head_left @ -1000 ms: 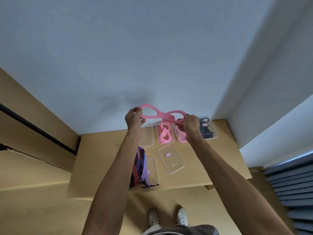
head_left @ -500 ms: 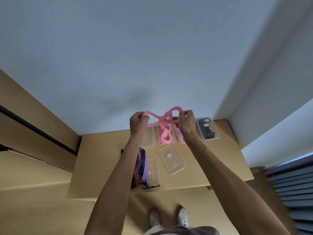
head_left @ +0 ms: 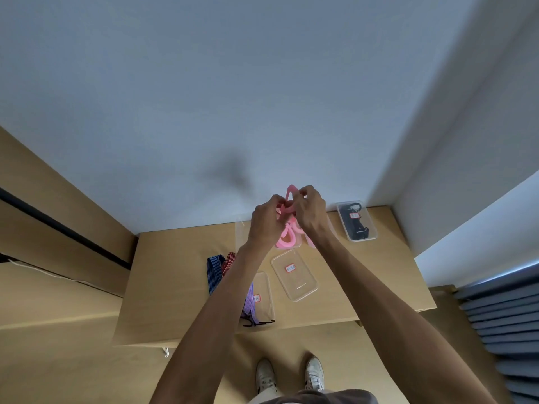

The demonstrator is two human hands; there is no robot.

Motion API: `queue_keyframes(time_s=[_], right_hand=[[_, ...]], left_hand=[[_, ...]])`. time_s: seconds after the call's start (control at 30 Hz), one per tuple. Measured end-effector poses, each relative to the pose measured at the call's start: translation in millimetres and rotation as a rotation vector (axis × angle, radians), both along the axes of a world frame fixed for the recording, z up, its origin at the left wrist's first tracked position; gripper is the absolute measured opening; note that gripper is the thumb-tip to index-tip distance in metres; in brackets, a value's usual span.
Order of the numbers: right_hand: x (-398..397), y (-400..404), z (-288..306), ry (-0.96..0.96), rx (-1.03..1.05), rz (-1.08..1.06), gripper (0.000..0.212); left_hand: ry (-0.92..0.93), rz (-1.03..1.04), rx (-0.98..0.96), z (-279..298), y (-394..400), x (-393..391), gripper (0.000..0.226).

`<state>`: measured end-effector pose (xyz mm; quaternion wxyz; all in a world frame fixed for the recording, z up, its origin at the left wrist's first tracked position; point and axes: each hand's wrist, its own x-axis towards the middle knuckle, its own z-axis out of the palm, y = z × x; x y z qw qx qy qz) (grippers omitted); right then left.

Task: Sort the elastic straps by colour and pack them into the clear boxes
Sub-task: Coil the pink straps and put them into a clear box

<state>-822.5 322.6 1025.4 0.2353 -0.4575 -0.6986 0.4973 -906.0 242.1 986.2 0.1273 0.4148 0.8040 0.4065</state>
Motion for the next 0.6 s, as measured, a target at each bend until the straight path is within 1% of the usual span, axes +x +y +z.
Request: queue_keyframes(time_s=[0.07,0.1,0.13,0.17,0.2,0.23,0.27,0.3,0.33,0.4,0.47,0.53,0.6], right_hand=[[2.3,1.6,1.7,0.014,0.096,0.04,0.034],[4.4,3.2,0.8,0.037,0.145,0.027,0.031],[7.8,3.7,1.5,0.055,0.189,-0.015,0.028],[11.5,4.5,-0.3,0.091,0.207,-0.08,0.024],[16.4,4.4,-2.5,0.139,0.169,-0.147,0.017],[20.9,5.2,-7.3,0.176,0.099,-0.19,0.012],[25.2,5.1,-12.2,0.172,0.01,-0.189,0.021],[28.1,4.3,-20.8,0.139,-0.1,-0.129,0.034],[31.2,2.0,-30.3,0.115,-0.235,-0.038,0.042],[37.7,-5.1,-45.9,0.153,-0.519,0.148,0.048],[43.0,-9.7,-56.4,0.215,-0.753,0.202,0.051],[41.9,-10.4,-62.6,0.252,-0.838,0.203,0.049],[35.9,-11.2,-62.2,0.32,-0.906,0.153,0.042]], left_hand=[[-0.036,0.05,0.067,-4.0,0.3,-2.5,0.016],[-0.083,0.08,0.088,-5.4,0.1,-3.8,0.018],[-0.161,0.118,0.094,-6.2,0.4,-5.2,0.021],[-0.278,0.157,0.099,-6.8,0.8,-6.5,0.021],[-0.426,0.189,0.116,-7.5,1.1,-7.6,0.02],[-0.591,0.211,0.158,-7.3,1.6,-8.2,0.018],[-0.752,0.231,0.213,-6.1,1.7,-8.5,0.017],[-0.887,0.249,0.267,-4.2,1.7,-8.9,0.016],[-0.994,0.263,0.311,-2.2,1.5,-9.3,0.018],[-1.179,0.273,0.391,2.5,1.0,-9.9,0.023],[-1.32,0.276,0.476,7.3,-0.3,-12.2,0.026],[-1.391,0.278,0.526,11.1,-3.1,-16.3,0.025],[-1.441,0.28,0.552,13.2,-5.6,-18.3,0.022]])
